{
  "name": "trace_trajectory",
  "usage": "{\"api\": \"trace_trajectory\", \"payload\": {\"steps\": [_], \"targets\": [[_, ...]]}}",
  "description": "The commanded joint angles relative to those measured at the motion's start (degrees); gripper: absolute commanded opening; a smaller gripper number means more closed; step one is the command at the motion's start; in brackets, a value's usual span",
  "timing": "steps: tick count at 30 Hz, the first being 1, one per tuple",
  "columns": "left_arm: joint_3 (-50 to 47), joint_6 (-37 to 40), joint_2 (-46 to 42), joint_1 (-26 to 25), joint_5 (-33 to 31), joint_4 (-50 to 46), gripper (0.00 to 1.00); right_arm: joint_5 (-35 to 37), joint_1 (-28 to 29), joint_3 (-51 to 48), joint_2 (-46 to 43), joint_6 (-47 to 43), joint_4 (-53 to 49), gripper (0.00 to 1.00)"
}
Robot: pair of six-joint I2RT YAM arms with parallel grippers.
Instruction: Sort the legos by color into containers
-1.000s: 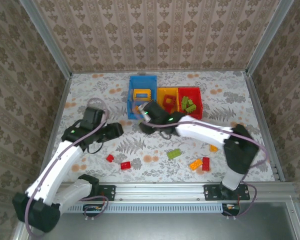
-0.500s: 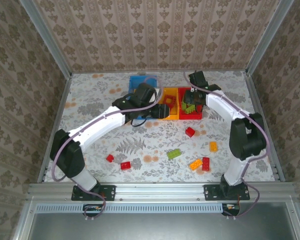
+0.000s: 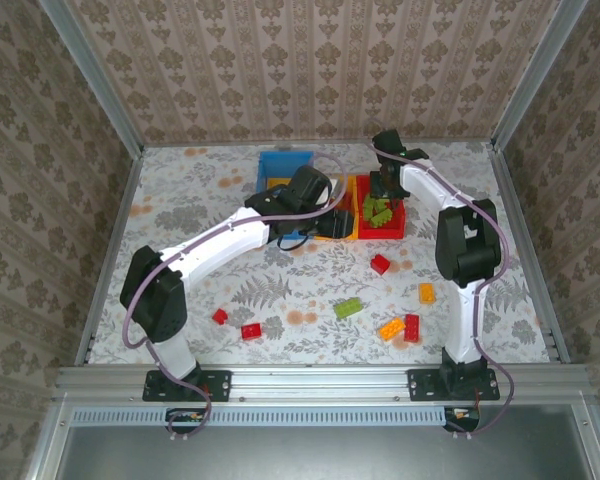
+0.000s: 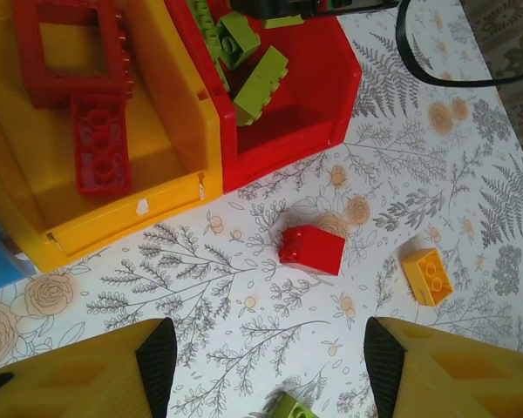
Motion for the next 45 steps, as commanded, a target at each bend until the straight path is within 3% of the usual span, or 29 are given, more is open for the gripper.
{"api": "trace_trajectory", "payload": {"steps": [1,9,14,17,20,23,29,34,40,45], "targets": [[0.5,1.6,-0.8,-0.5,-0.4,-1.3,0.62,1.4,-0.1,2.9,0.6,-1.6,-2.8,0.53],[-4.2,0.0,-5.7,-0.4,-4.5,-6.6,0.63,1.0,2.6,3.2,-5.5,-2.9,-2.4,0.6],[-13.3,-10.1,-14.8,0.8,-12.8,-15.5,0.66,-2.8,6.5,-5.8,-15.7,-3.9,4.1,0.6],[-19.8,-18.7,-21.3,2.9,-15.6,-23.3,0.67,-11.2,10.8,-17.7,-24.9,-6.6,14.4,0.62],[-25.0,-26.6,-27.0,4.4,-17.9,-32.3,0.7,-24.4,16.2,-31.0,-33.0,-9.2,25.3,0.67],[-29.9,-33.5,-32.7,5.1,-18.2,-38.1,0.75,-31.0,21.6,-41.9,-38.6,-8.6,33.0,0.74],[-38.8,-45.4,-39.5,8.0,-15.5,-39.1,0.82,-40.1,28.3,-48.7,-41.0,-5.3,36.6,0.76],[-44.9,-51.7,-40.5,12.5,-11.5,-31.9,0.84,-44.8,31.1,-48.5,-39.4,-6.3,36.6,0.76],[-48.0,-50.5,-36.5,17.2,-10.8,-24.3,0.82,-47.2,34.7,-47.9,-38.2,-8.3,39.0,0.78],[-49.9,-47.7,-34.1,19.8,-10.7,-19.8,0.73,-46.6,36.0,-47.6,-37.4,-7.5,39.6,0.79]]}}
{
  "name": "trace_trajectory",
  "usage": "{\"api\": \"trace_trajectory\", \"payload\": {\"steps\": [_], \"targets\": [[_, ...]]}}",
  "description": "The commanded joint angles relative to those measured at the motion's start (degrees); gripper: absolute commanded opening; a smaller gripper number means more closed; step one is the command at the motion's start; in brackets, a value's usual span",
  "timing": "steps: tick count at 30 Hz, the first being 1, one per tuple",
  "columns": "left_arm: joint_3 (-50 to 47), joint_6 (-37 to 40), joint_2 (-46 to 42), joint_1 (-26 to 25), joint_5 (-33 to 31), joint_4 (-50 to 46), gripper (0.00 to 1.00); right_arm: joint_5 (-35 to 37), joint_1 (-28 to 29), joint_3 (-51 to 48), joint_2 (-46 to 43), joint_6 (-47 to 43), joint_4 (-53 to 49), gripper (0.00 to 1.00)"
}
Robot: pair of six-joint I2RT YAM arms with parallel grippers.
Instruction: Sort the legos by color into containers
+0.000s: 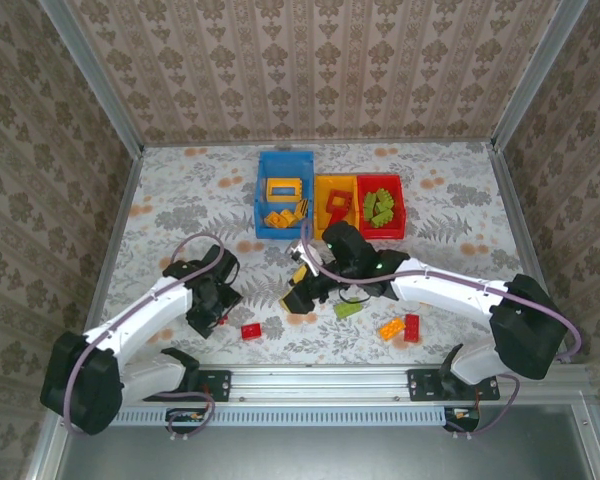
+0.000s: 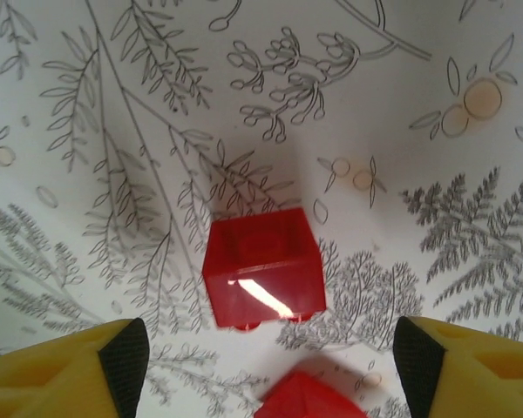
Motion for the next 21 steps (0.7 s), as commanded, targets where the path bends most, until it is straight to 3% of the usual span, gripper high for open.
{"api": "trace_trajectory", "payload": {"steps": [1,11,16,21], "targets": [[-1.8,1.1,1.1,1.8,1.0,4.3,0.7,-1.9,0.5,1.4,1.1,-0.7,2.0,0.79],[-4.5,2.7,2.1,2.7,1.6,6.2,0.49,-0.1,0.6,1.9,1.9,0.2,1.9,0.79],[-3.5,4.5,0.2,2.5,0.4,4.5,0.3,1.2,0.5,2.0,1.6,0.5,2.1,0.79],[-1.1,7.2,-2.7,1.7,-1.0,3.4,0.25,5.6,0.1,2.3,0.0,0.5,2.0,0.78]]}}
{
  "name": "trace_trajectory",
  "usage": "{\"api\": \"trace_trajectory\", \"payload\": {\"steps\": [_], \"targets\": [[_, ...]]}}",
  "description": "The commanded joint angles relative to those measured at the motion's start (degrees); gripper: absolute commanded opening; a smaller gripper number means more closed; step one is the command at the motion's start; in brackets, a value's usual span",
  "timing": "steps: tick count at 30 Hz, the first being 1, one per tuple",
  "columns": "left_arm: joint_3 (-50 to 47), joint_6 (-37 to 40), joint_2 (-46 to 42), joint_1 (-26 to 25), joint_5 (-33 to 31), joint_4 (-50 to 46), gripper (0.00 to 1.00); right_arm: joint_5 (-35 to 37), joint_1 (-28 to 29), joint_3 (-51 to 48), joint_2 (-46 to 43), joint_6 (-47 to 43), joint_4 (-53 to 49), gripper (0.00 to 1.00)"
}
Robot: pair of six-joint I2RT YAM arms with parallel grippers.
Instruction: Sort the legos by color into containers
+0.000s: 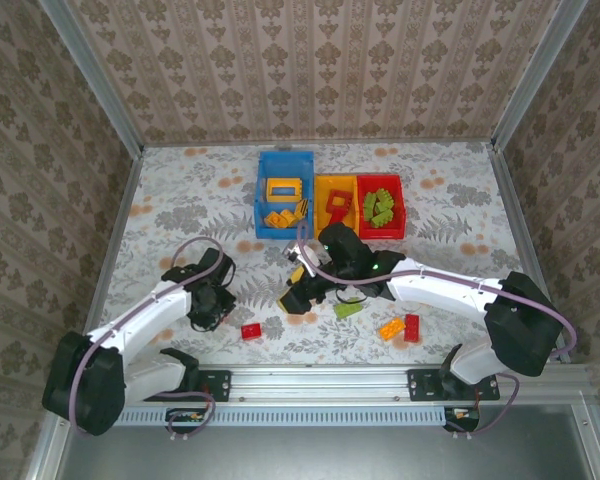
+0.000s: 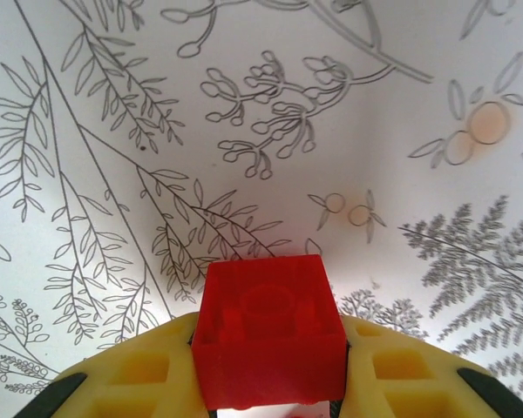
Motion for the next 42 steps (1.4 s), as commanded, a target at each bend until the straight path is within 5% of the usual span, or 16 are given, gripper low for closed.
{"api": "trace_trajectory", "payload": {"steps": [1,8,15,22,31,38,42], "targets": [[4.4,3.9,-1.2,-1.4,-2.6,-2.5,0.24,5.4,-0.9,1.7,-2.2,0.5,0.9,0.78],[27.1,15.3,13.2,-13.5,-9.7,-5.1,0.23,20.5,-12.2,-7.3,-13.2,10.3,8.2,0.78],[54.3,29.8,33.6,-21.7,-9.9,-5.3,0.23,32.8,-20.3,-7.6,-20.3,12.9,-0.3,0.79],[76.4,37.3,52.8,-21.3,-6.0,-8.0,0.23,34.5,-24.1,-7.1,-24.5,14.3,-7.3,0.79],[102.6,42.0,72.5,-19.5,-8.7,-18.6,0.23,32.7,-25.5,-7.5,-26.9,14.4,-11.3,0.8],[107.0,43.0,77.6,-18.3,-10.2,-18.8,0.26,31.3,-26.0,-8.3,-27.1,14.8,-11.5,0.8],[109.3,43.5,79.7,-18.3,-10.8,-20.1,0.42,30.5,-26.2,-8.9,-27.1,15.1,-11.5,0.81]]}}
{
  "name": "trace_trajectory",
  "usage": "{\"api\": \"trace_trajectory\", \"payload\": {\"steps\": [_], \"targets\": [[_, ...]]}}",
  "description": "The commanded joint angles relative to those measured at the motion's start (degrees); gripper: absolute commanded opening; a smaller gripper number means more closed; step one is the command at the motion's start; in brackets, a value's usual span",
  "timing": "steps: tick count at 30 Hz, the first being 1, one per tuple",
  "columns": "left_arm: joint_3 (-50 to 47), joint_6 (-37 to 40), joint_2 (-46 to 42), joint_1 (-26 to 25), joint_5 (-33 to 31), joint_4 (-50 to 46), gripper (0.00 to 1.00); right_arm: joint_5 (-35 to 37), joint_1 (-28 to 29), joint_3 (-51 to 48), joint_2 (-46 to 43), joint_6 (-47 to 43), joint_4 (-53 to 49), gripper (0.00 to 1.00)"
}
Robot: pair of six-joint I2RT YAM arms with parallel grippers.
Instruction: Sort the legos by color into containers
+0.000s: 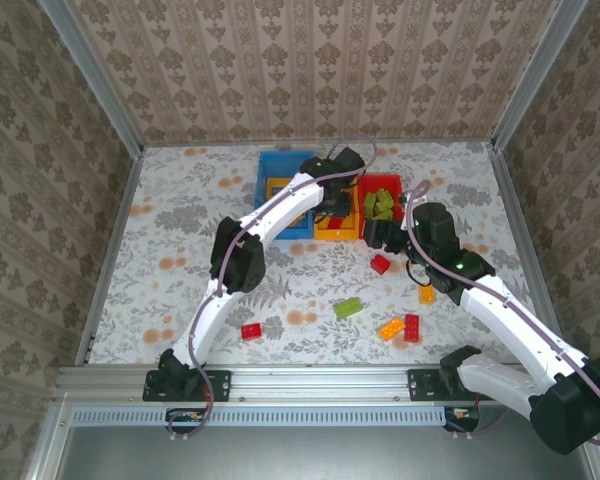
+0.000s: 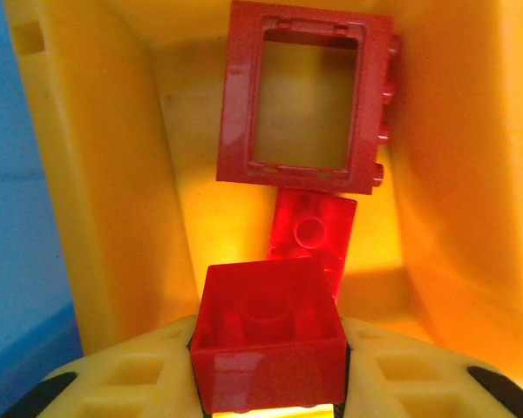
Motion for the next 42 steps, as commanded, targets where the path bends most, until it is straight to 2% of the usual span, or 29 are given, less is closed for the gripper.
{"api": "trace_trajectory", "payload": {"steps": [1,6,9,18,24,27,32,37,40,42], "targets": [[3.5,1.7,1.2,-0.2,-1.9,-3.0,0.45,-1.6,-0.4,-0.9,-1.1,0.8,-1.1,0.81],[3.5,1.8,-0.8,-1.0,-1.9,-2.1,0.52,-2.0,-0.8,-1.5,-1.4,0.7,-1.8,0.81],[3.5,1.5,-2.4,-1.3,-2.3,-2.0,0.53,-2.2,-1.1,-1.8,-1.8,0.6,-2.5,0.82],[0.8,1.4,-11.0,-2.5,-5.6,-0.1,0.42,-0.6,-1.9,-2.0,-4.2,0.3,-6.6,0.81],[-5.6,1.4,-19.5,-3.1,-8.2,1.2,0.36,1.9,-2.0,-0.4,-4.5,0.0,-11.8,0.81],[-14.5,1.8,-26.3,-3.8,-6.7,4.5,0.35,5.9,-2.2,1.3,-4.2,0.5,-17.2,0.81],[-39.0,4.9,-42.1,-5.9,3.0,18.3,0.4,8.7,-3.3,2.2,-3.2,3.1,-25.2,0.8],[-62.3,3.6,-57.3,-7.0,10.4,29.7,0.45,13.4,-4.8,4.1,-0.2,7.9,-34.5,0.79],[-68.6,2.2,-61.3,-7.4,13.5,30.5,0.46,9.9,-8.2,4.0,2.0,9.1,-36.4,0.76],[-71.8,1.6,-63.0,-7.9,13.7,31.3,0.47,8.5,-8.5,3.3,1.5,8.9,-34.9,0.75]]}}
